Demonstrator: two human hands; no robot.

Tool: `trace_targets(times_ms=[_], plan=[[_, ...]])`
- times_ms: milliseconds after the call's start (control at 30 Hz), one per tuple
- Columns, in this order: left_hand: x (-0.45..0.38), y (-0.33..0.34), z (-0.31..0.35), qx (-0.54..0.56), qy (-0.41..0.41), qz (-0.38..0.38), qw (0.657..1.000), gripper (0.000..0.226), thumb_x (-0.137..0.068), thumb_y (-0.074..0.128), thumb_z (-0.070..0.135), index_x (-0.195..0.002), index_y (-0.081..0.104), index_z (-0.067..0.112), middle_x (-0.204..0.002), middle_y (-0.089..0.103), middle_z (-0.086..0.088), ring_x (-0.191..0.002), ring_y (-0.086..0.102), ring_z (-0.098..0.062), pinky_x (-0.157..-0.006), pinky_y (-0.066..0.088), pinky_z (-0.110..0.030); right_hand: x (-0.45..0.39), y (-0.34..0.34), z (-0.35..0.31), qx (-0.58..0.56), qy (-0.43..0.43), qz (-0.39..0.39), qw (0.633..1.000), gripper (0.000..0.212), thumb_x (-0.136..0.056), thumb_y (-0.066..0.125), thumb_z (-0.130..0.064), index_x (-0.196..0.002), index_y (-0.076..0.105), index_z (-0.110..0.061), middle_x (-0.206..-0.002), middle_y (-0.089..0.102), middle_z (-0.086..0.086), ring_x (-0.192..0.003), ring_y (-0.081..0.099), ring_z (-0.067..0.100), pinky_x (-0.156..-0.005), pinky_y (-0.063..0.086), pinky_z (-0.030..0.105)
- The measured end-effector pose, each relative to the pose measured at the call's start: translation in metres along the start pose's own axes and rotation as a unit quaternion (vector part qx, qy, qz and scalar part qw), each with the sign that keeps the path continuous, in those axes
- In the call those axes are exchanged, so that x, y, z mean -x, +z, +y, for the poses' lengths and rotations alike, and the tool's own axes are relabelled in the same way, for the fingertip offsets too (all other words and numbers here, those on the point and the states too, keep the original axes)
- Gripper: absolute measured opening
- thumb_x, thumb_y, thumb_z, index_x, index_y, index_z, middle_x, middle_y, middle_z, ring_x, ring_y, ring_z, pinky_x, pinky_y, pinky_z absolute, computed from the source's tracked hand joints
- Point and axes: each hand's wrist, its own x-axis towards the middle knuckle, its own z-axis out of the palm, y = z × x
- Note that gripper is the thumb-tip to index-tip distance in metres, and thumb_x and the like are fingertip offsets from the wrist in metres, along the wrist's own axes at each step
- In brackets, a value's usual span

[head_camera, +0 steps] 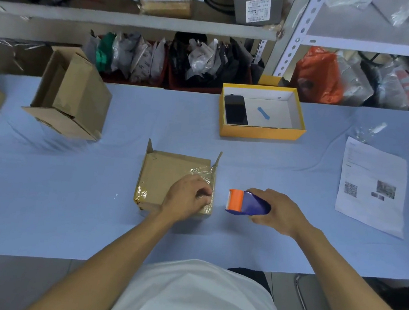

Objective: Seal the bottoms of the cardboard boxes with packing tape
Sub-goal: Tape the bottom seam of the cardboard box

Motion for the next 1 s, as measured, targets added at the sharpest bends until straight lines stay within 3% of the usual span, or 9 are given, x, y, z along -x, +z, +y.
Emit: trace_targets(times_ms=[100, 200, 300, 433, 567, 667, 800, 900, 1000], plan=[[0.0, 0.001, 0.001, -0.017, 0.007, -0.006, 1.0, 0.012, -0.079, 0.072, 0.02, -0.091, 0.073, 0.021, -0.095, 0.064, 0.007, -0.089, 0.053, -0.009, -0.075, 0.041, -0.019, -0.015, 0.005, -0.02, 0.057, -0.015, -0.015, 0.998, 0.063, -0.078, 0.072, -0.05, -0.134, 0.044, -0.045, -0.099, 0.055, -0.01, -0.089, 0.054, 0.013, -0.067, 0.043, 0.022], [0.001, 0.001, 0.0, -0.021, 0.019, -0.013, 1.0, 0.016, -0.081, 0.069, 0.02, -0.095, 0.073, 0.025, -0.096, 0.061, 0.007, -0.095, 0.052, -0.011, -0.074, 0.047, -0.028, -0.027, 0.015, -0.036, 0.057, -0.016, -0.027, 0.998, 0.058, -0.075, 0.069, -0.053, -0.129, 0.049, -0.041, -0.105, 0.062, -0.007, -0.096, 0.059, 0.017, -0.078, 0.052, 0.034], [0.004, 0.003, 0.002, -0.089, 0.059, -0.026, 0.994, 0.019, -0.084, 0.059, 0.025, -0.094, 0.073, 0.033, -0.094, 0.05, 0.009, -0.094, 0.045, -0.012, -0.07, 0.04, -0.025, -0.033, 0.015, -0.042, 0.026, 0.013, -0.043, 0.999, 0.06, -0.073, 0.07, -0.057, -0.128, 0.054, -0.038, -0.113, 0.065, -0.012, -0.102, 0.059, 0.016, -0.083, 0.053, 0.035], [0.005, 0.008, 0.003, -0.142, 0.079, -0.037, 0.986, 0.025, -0.082, 0.045, 0.032, -0.089, 0.069, 0.031, -0.092, 0.042, 0.009, -0.09, 0.041, -0.016, -0.072, 0.033, -0.025, -0.031, 0.023, -0.046, 0.018, 0.083, -0.07, 0.994, 0.054, -0.064, 0.066, -0.062, -0.111, 0.063, -0.036, -0.104, 0.068, -0.01, -0.093, 0.06, 0.016, -0.079, 0.054, 0.035], [0.004, 0.01, 0.004, -0.173, 0.084, -0.06, 0.98, 0.017, -0.084, 0.044, 0.029, -0.08, 0.061, 0.027, -0.091, 0.04, 0.006, -0.086, 0.035, -0.017, -0.076, 0.035, -0.031, -0.016, 0.025, -0.041, 0.007, 0.092, -0.038, 0.995, 0.052, -0.063, 0.064, -0.058, -0.111, 0.059, -0.038, -0.103, 0.068, -0.011, -0.091, 0.06, 0.016, -0.076, 0.053, 0.034], [0.001, 0.013, 0.009, -0.187, 0.091, -0.081, 0.975, 0.017, -0.087, 0.044, 0.029, -0.071, 0.047, 0.025, -0.088, 0.036, 0.005, -0.085, 0.031, -0.019, -0.074, 0.028, -0.032, -0.004, 0.015, -0.029, -0.02, 0.078, 0.028, 0.996, 0.053, -0.069, 0.073, -0.05, -0.118, 0.055, -0.038, -0.106, 0.066, -0.013, -0.092, 0.06, 0.013, -0.077, 0.054, 0.031], [0.004, 0.016, 0.003, -0.171, 0.079, -0.053, 0.981, 0.013, -0.081, 0.053, 0.035, -0.079, 0.064, 0.027, -0.088, 0.036, 0.007, -0.089, 0.036, -0.018, -0.076, 0.03, -0.031, -0.001, 0.009, -0.024, -0.095, 0.074, 0.122, 0.985, 0.062, -0.073, 0.078, -0.048, -0.128, 0.051, -0.039, -0.101, 0.061, -0.008, -0.09, 0.06, 0.014, -0.078, 0.052, 0.032], [0.004, 0.02, 0.005, -0.209, 0.101, -0.063, 0.971, 0.018, -0.08, 0.053, 0.04, -0.073, 0.062, 0.026, -0.09, 0.035, 0.005, -0.091, 0.039, -0.022, -0.079, 0.03, -0.033, -0.006, 0.016, -0.024, 0.035, 0.093, 0.124, 0.987, 0.073, -0.085, 0.068, -0.051, -0.147, 0.036, -0.03, -0.11, 0.054, 0.003, -0.101, 0.053, 0.023, -0.084, 0.048, 0.038], [0.005, 0.016, 0.004, -0.167, 0.1, -0.063, 0.979, 0.016, -0.083, 0.06, 0.044, -0.085, 0.066, 0.03, -0.093, 0.039, 0.007, -0.093, 0.038, -0.017, -0.085, 0.034, -0.033, -0.013, 0.032, -0.026, 0.104, 0.102, 0.142, 0.979, 0.072, -0.095, 0.059, -0.034, -0.155, 0.021, -0.021, -0.126, 0.047, 0.012, -0.115, 0.047, 0.029, -0.092, 0.041, 0.039]])
